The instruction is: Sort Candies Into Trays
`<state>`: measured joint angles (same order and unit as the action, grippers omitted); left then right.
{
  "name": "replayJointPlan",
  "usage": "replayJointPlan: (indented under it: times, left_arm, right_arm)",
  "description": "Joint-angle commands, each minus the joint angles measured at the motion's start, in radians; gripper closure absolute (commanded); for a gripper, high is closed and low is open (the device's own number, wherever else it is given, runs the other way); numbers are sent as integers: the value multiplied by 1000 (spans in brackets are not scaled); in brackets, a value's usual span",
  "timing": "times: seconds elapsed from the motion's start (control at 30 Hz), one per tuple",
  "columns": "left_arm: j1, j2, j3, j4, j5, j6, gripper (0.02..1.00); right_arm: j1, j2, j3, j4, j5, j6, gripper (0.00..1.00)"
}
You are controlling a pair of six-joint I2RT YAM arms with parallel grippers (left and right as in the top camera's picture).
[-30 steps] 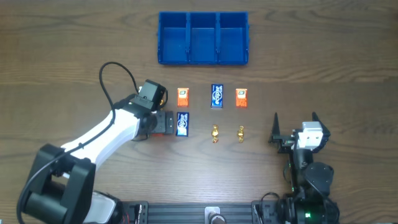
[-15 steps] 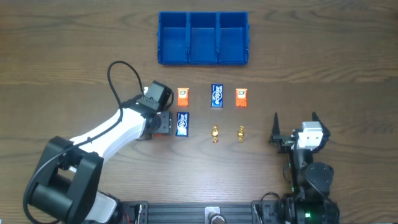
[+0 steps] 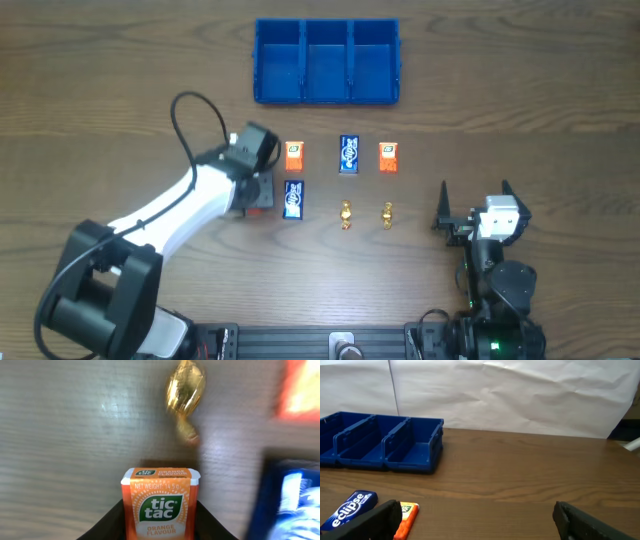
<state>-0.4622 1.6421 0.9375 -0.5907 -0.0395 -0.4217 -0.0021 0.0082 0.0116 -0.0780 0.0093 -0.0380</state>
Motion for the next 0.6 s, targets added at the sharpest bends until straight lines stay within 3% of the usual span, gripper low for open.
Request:
replayJointPlan:
  times: [0.03, 0.13, 0.23, 0.4, 0.6]
  left_arm:
    - [-4, 2, 361, -104, -97, -28, 684]
    - [-1, 84, 647, -188, -198, -11, 687]
    - [8, 208, 877, -235, -226, 51, 687]
    - [51, 513, 1265, -331, -181, 90, 676]
    - [94, 680, 1362, -298, -101, 93, 669]
  right_arm:
    - [13, -5, -4, -5, -8, -12, 3]
    - [13, -5, -4, -5, -8, -12, 3]
    - [13, -5, -4, -5, -8, -12, 3]
    - [13, -5, -4, -5, -8, -12, 3]
    - [13, -5, -4, -5, -8, -12, 3]
